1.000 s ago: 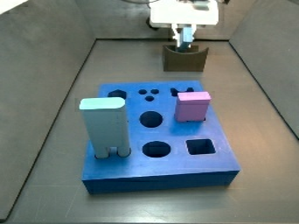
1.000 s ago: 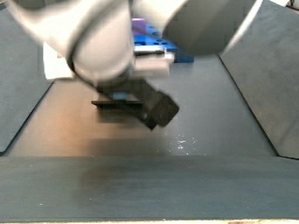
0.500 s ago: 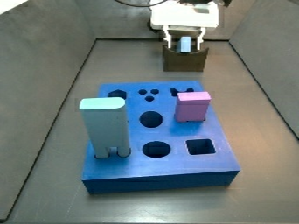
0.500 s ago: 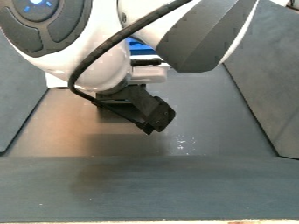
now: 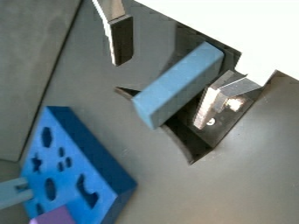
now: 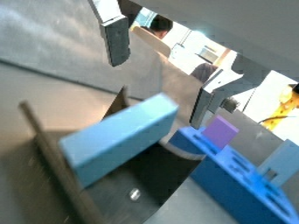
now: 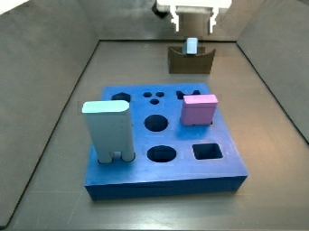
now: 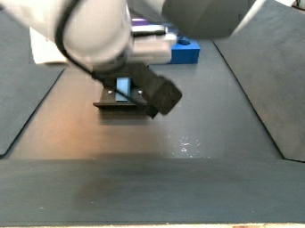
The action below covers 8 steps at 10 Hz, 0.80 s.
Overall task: Pick up the rectangle object. Move up. Place the rectangle object on the fixture. Regrasp the rectangle object. Move to above the board. Insert the rectangle object.
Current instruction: Regrasp the rectangle object.
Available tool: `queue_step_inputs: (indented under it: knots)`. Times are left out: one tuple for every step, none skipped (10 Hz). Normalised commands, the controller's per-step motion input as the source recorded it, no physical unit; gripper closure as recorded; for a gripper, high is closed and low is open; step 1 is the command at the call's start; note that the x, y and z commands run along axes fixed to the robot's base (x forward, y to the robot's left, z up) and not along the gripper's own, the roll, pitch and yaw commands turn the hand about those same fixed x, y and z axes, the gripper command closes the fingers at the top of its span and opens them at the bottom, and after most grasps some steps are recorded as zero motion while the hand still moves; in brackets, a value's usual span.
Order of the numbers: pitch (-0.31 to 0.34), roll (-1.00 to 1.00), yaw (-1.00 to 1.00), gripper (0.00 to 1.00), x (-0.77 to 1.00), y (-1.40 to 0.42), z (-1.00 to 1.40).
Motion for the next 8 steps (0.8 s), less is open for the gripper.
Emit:
queue_step_inputs:
  knots:
    - [0.163, 0.07, 0.02, 0.0, -0.04, 0.0, 0.74]
    - [0.183, 0.08, -0.01, 0.0, -0.03, 0.0, 0.51]
    - [0.177, 0.08, -0.03, 0.0, -0.03, 0.0, 0.34]
    - [0.061, 1.0, -0.02, 0.0, -0.08, -1.0, 0.8]
    - [0.059, 1.0, -0.02, 0.0, -0.08, -1.0, 0.74]
    - [0.048, 1.0, -0.02, 0.0, -0.11, -1.0, 0.68]
    - [0.039, 1.0, -0.02, 0.0, -0.13, -0.95, 0.56]
    - [0.032, 1.0, -0.02, 0.0, -0.11, -0.75, 0.3]
